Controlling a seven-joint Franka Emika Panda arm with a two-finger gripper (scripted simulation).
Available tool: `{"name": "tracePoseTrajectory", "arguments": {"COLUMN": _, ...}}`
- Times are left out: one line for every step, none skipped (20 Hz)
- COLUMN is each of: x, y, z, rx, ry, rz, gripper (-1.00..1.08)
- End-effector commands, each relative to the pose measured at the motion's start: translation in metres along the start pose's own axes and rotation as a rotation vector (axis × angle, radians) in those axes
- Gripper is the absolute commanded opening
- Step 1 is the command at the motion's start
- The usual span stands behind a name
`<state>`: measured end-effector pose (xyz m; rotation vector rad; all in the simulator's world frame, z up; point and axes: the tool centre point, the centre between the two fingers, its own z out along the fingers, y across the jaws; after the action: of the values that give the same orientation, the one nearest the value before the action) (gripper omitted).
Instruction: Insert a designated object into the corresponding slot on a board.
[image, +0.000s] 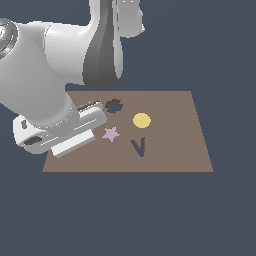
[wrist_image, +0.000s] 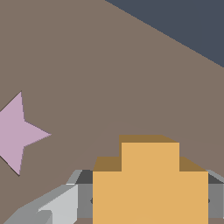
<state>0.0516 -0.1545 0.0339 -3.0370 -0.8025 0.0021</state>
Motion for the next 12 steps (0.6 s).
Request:
{"name": "tracePoseTrajectory", "arguments": {"x": -0.007, "y": -0.007, "z": -0.001, "rx": 0.0, "ry": 0.001, "rz": 0.046, "gripper": -1.0}}
{"name": "tracePoseTrajectory", "arguments": {"x": -0.01, "y": -0.01, "z": -0.001, "rx": 0.0, "ry": 0.001, "rz": 0.067, "gripper": -1.0}}
{"name": "tracePoseTrajectory", "arguments": {"x": -0.014, "y": -0.014, "z": -0.001, "rx": 0.0, "ry": 0.001, "rz": 0.09, "gripper": -1.0}}
{"name": "tracePoseTrajectory", "arguments": {"x": -0.017, "y": -0.017, "z": -0.001, "rx": 0.0, "ry": 0.001, "rz": 0.114, "gripper": -1.0}}
{"name": "tracePoseTrajectory", "arguments": {"x": -0.021, "y": -0.022, "z": -0.002, "rx": 0.0, "ry": 0.001, "rz": 0.139, "gripper": -1.0}}
{"name": "tracePoseTrajectory", "arguments": {"x": -0.025, "y": -0.026, "z": -0.002, "rx": 0.0, "ry": 0.001, "rz": 0.165, "gripper": -1.0}}
{"name": "tracePoseTrajectory", "arguments": {"x": -0.028, "y": -0.031, "z": -0.002, "rx": 0.0, "ry": 0.001, "rz": 0.193, "gripper": -1.0}}
{"name": "tracePoseTrajectory", "arguments": {"x": -0.032, "y": -0.036, "z": -0.002, "rx": 0.0, "ry": 0.001, "rz": 0.222, "gripper": -1.0}}
{"name": "tracePoseTrajectory", "arguments": {"x": -0.035, "y": -0.041, "z": -0.003, "rx": 0.0, "ry": 0.001, "rz": 0.252, "gripper": -1.0}}
{"name": "tracePoseTrajectory", "arguments": {"x": -0.039, "y": -0.047, "z": -0.003, "rx": 0.0, "ry": 0.001, "rz": 0.284, "gripper": -1.0}}
{"name": "tracePoseTrajectory", "arguments": {"x": -0.043, "y": -0.053, "z": -0.003, "rx": 0.0, "ry": 0.001, "rz": 0.316, "gripper": -1.0}}
{"name": "tracePoseTrajectory", "arguments": {"x": -0.046, "y": -0.059, "z": -0.003, "rx": 0.0, "ry": 0.001, "rz": 0.347, "gripper": -1.0}}
